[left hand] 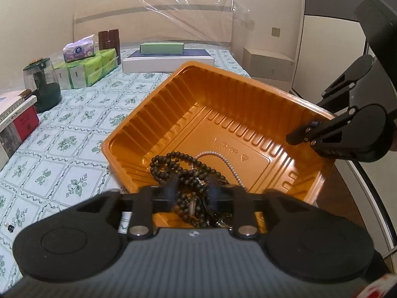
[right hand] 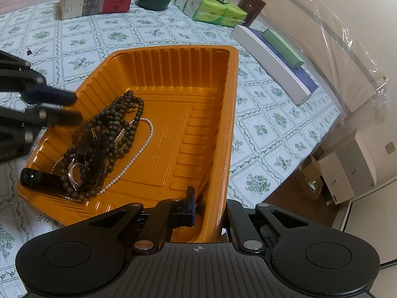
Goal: Organize jewelry
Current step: 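Carry the pearl earring into the orange tray and open the left tool, then move the left tool to the second pearl earring and grasp it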
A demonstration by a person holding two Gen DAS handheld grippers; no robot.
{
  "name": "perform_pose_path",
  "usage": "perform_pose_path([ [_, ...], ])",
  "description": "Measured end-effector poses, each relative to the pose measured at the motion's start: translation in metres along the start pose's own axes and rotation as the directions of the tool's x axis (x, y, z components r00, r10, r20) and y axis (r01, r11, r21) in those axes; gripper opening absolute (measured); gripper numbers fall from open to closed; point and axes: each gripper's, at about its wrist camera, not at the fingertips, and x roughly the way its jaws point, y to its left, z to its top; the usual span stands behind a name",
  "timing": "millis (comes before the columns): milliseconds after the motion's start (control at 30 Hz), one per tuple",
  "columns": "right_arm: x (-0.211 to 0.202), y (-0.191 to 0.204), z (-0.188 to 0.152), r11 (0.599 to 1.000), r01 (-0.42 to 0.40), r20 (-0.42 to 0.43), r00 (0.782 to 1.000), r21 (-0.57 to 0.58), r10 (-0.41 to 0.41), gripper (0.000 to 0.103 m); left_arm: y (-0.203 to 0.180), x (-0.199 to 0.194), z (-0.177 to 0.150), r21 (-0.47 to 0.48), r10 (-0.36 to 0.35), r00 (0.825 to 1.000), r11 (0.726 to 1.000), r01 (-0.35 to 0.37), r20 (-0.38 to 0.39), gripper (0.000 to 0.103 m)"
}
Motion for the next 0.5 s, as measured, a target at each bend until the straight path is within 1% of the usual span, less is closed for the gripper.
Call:
perform_pose_path([
  [100, 0.000, 0.000, 0.000, 1.000, 0.000, 0.000, 1.000, 0.000, 0.000, 0.006, 0.006, -0.003, -0.003, 0.000, 0.013, 1.000, 1.000, -0.013, -0.001, 0.027],
  [233, -0.001, 0.000, 0.000, 1.000, 0.001, 0.000, 1.000, 0.001, -0.001, 0.006, 0.023, -0.012, -0.009, -0.015, 0.050, 0.999, 0.999, -0.050, 0.001, 0.028],
  [300, -0.001, 0.000, 0.000, 1.000, 0.001, 0.000, 1.000, 0.001, -0.001, 0.006, 0.034, -0.018, -0.012, -0.027, 0.077, 0.997, 0.997, -0.077, 0.000, 0.028],
  [367, -0.001, 0.000, 0.000, 1.000, 0.001, 0.000, 1.000, 0.001, -0.001, 0.006, 0.047, -0.025, -0.016, -0.037, 0.105, 0.994, 0.994, -0.105, 0.002, 0.031],
  [500, -0.001, 0.001, 0.000, 1.000, 0.002, 0.000, 1.000, 0.001, -0.002, 0.006, 0.074, -0.039, -0.027, -0.055, 0.176, 0.984, 0.983, -0.176, -0.006, 0.032],
])
